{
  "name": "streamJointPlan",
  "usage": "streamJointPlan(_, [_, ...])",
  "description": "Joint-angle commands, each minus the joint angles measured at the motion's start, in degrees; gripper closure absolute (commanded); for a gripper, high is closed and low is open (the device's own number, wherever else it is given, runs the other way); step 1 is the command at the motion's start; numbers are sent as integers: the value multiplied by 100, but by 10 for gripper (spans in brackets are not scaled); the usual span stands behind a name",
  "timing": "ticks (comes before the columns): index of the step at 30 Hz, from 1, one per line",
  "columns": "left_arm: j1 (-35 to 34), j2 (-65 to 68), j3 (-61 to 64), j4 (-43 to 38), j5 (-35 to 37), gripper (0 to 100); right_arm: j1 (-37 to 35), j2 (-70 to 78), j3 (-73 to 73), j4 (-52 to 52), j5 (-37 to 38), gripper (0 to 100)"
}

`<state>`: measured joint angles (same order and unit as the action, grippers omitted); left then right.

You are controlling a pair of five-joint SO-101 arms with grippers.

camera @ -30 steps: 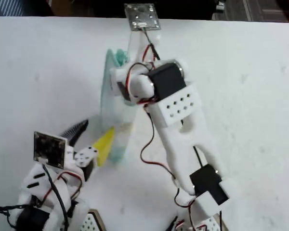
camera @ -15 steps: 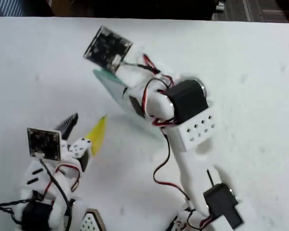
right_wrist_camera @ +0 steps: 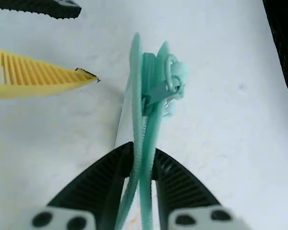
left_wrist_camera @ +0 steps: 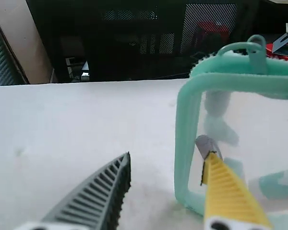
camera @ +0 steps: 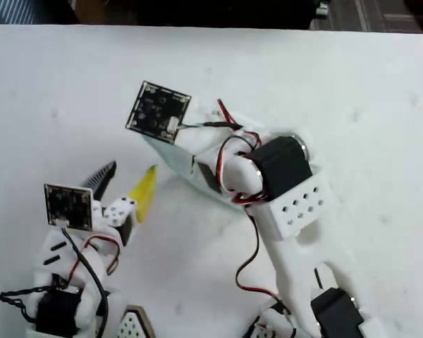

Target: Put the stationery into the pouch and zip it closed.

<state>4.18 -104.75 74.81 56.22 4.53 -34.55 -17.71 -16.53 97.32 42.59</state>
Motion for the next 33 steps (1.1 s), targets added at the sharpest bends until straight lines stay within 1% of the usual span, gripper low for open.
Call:
streamJointPlan(1, [-40, -4, -35, -141, 18, 769, 57, -101, 9, 75, 70, 981])
streamJointPlan(9, [-40, -4, -35, -141, 18, 778, 75, -101, 9, 75, 88, 981])
streamJointPlan(10, [-40, -4, -35, -141, 18, 778, 75, -101, 9, 84, 193, 981])
streamJointPlan(14, [-75, -4, -35, -141, 18, 778, 75, -215, 290, 110, 1020, 981])
streamJointPlan(18, [-418, -4, -35, -193, 35, 778, 84, -532, 738, 110, 1741, 981])
streamJointPlan(21, [-541, -4, -35, -316, 53, 778, 48, -769, 905, 110, 2338, 981])
streamJointPlan(28, [-1086, -4, -35, -519, 62, 778, 75, -1446, 1442, 110, 3877, 981])
streamJointPlan(33, [-1103, -4, -9, -580, 62, 778, 75, -2141, 2251, 110, 4677, 981])
